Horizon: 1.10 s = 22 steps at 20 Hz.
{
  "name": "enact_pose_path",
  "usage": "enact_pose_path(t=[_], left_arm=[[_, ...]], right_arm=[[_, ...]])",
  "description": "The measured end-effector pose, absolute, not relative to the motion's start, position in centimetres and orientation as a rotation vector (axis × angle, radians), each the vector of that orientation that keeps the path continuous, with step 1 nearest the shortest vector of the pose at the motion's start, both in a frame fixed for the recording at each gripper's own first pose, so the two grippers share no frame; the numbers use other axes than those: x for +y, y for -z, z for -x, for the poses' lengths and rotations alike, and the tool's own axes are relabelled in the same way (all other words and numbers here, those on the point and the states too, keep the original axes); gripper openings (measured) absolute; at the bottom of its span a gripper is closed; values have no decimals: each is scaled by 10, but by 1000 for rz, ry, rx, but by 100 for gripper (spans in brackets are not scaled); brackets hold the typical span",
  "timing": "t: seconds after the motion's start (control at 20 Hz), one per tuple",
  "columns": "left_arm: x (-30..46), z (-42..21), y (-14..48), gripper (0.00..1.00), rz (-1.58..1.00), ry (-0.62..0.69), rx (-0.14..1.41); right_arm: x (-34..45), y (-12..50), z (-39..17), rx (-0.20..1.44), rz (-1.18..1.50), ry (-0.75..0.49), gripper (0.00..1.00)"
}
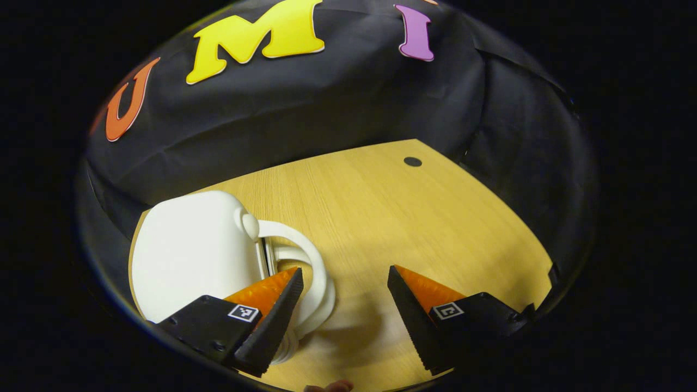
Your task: First open the suitcase, pack the skin care products into it, and then close the suitcase.
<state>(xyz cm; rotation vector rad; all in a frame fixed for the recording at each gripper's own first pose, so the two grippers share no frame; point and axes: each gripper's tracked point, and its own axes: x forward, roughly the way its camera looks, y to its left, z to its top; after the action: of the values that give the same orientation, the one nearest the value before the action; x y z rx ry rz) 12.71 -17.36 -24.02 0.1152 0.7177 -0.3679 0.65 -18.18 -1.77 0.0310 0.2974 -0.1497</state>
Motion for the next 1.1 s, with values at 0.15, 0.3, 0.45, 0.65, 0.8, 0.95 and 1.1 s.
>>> enact_pose_path(t=[0.15, 0.3, 0.45, 0.65, 0.8, 0.95, 1.1], left_arm=[[-153, -131, 167, 99, -80, 282, 565], [-114, -134, 56, 99, -57, 143, 314], [-81, -122, -34, 98, -39, 39, 132], [-65, -96, -91, 98, -9, 18, 21], [-64, -84, -99, 98, 18, 27, 8], [-63, -81, -98, 98, 12, 29, -5], [-61, -77, -93, 94, 20, 21, 14]], right_arm=[[-160, -5, -26, 256, -29, 107, 79], [-133, -43, -43, 162, -45, 73, 79], [-103, -85, -56, 47, -61, 49, 79], [-73, -118, -58, -52, -74, 55, 77], [-63, -119, -48, -84, -78, 80, 79], [-49, -107, -41, -72, -66, 63, 81], [-46, -102, -38, -45, -65, 59, 79]])
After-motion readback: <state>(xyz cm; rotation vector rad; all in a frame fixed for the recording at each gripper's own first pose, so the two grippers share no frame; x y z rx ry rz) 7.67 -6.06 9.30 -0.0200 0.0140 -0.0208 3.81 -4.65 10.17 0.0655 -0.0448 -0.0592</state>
